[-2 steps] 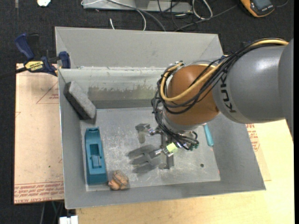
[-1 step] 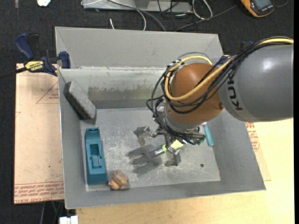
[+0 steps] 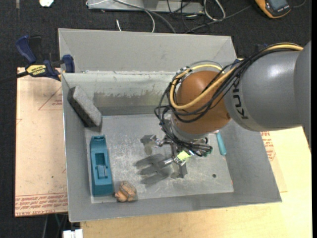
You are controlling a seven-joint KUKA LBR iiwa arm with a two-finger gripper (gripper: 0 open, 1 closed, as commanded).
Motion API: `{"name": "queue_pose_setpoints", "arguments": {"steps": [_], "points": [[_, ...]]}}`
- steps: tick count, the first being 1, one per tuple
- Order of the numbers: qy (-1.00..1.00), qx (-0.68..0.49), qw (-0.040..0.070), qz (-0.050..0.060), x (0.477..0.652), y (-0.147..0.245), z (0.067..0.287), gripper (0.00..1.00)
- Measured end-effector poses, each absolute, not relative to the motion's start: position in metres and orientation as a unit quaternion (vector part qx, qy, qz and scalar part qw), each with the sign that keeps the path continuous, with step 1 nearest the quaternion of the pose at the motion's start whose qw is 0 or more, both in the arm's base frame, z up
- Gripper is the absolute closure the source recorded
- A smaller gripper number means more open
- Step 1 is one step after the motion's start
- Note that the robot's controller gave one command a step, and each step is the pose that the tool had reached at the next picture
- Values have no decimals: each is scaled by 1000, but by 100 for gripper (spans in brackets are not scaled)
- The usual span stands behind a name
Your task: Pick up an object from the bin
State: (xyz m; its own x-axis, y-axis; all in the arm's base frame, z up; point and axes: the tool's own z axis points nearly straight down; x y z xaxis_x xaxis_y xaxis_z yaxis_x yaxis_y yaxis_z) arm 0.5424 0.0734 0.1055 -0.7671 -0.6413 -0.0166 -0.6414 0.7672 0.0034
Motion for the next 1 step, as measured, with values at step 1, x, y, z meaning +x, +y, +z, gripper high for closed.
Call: {"name": "queue_pose_setpoints", "arguments": {"steps": [1], "points": [[924, -382, 4, 4, 542, 89, 116, 0]]}}
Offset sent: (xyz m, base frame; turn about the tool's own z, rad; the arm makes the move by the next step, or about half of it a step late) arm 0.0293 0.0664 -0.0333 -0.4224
